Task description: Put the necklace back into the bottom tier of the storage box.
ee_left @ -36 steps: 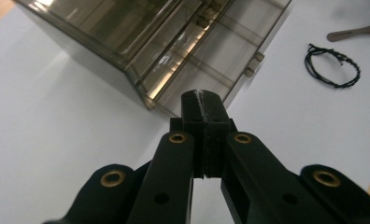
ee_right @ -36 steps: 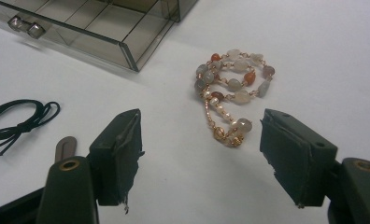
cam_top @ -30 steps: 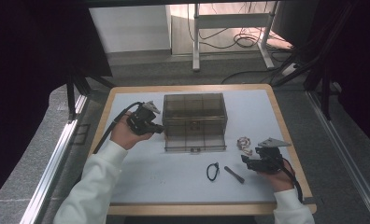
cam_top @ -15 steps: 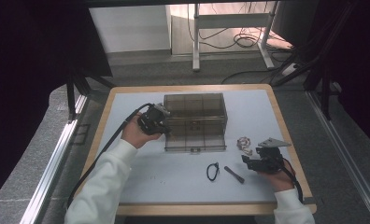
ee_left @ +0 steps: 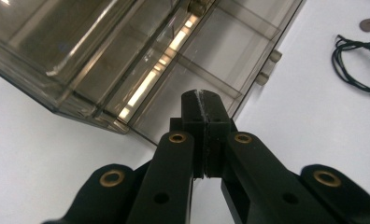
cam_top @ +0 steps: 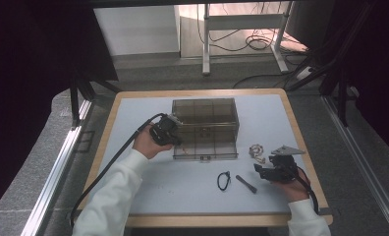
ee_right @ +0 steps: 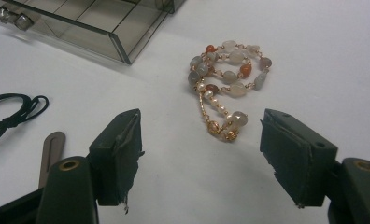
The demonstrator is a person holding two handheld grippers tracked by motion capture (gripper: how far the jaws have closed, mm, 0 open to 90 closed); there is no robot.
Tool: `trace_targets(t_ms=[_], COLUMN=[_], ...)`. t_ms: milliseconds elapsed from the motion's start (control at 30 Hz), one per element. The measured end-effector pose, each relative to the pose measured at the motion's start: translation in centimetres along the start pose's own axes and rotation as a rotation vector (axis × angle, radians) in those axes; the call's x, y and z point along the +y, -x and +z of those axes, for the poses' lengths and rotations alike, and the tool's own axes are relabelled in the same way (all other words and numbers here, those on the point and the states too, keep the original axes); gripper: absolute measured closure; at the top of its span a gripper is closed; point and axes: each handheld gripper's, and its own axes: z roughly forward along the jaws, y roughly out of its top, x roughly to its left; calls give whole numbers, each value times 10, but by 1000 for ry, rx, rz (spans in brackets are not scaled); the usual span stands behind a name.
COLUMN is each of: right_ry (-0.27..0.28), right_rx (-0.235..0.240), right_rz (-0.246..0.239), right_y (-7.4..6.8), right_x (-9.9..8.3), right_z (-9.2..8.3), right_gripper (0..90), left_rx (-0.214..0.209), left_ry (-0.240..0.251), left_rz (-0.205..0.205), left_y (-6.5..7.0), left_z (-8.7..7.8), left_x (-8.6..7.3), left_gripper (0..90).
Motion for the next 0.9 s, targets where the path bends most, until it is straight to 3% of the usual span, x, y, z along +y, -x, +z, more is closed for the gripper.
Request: trace_targets(t_ms=[500,633,733,900], right_ry=[-7,-6,-4,-6], right_rx=[1,-2,-3,-6], right_rz=[-5,-4,-2,-7], right_y=[-1,0,0,-1], right_x=[-1,-1,-1,-1], right_z=[2,1,1,1], right_gripper=[295,295,295,291], left_rx=[-10,-26,-7,14], left_ry=[-22,14,36,97], left_rz=[9,-10,-30,-59], left_y=[4,3,4,6], left_z=[24,20,16,2], left_x=[-4,-6,-9,-24], left_gripper=[876,755,594,439])
